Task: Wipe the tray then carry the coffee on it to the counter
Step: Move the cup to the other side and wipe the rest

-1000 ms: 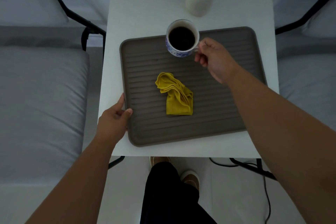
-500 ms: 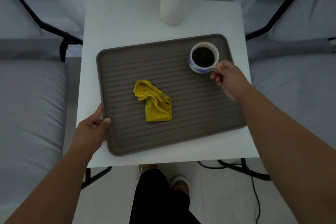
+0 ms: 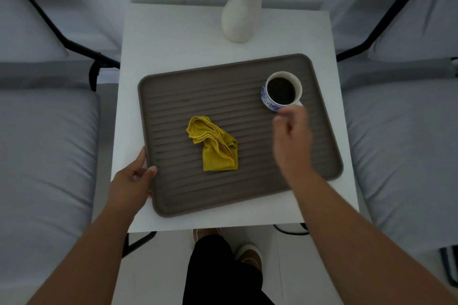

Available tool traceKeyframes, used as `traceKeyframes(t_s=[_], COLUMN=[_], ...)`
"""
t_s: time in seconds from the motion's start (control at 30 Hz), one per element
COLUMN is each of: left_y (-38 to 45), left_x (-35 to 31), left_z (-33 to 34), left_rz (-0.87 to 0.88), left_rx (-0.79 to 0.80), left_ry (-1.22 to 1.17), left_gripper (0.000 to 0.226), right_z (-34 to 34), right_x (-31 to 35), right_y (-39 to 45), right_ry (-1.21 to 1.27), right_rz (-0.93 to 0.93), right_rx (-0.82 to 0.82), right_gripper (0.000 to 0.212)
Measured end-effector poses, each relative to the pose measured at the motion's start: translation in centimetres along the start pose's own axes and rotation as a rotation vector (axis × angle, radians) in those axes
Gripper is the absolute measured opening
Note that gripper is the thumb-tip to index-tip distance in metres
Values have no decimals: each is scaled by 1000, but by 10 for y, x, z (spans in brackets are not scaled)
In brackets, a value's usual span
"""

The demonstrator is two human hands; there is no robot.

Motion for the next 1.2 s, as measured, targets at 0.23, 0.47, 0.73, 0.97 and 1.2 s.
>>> traceKeyframes(t_s=[0.23, 0.47, 0.73, 0.97, 1.2], left_y=[1, 5, -1, -1, 4], left_x=[0, 8, 4, 1, 1], left_z=[-2, 1, 3, 1, 0], left_rz=[5, 25, 52, 70, 47], left_rx=[14, -6, -70, -36, 31], left_ry=[45, 94, 143, 251, 193], left_gripper=[59, 56, 54, 55, 57], right_z=[103, 153, 159, 118, 182], right_x=[-6, 8, 29, 21, 52], right_y=[-48, -51, -19, 11, -20], right_ry=[-571, -551, -828, -897, -834], right_rz=[-408, -663, -622, -216, -368], right_rx=[470, 512, 502, 301, 471], right_gripper=[42, 43, 47, 50, 40])
Point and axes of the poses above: each hand's wrist, its own y-axis towards the middle knuckle, its own z-axis out of the palm, x = y × z, the point moved 1 cm from there along y, towards the middle knuckle, and after that the axes turned 7 degrees about y, right-handed, at the moved point
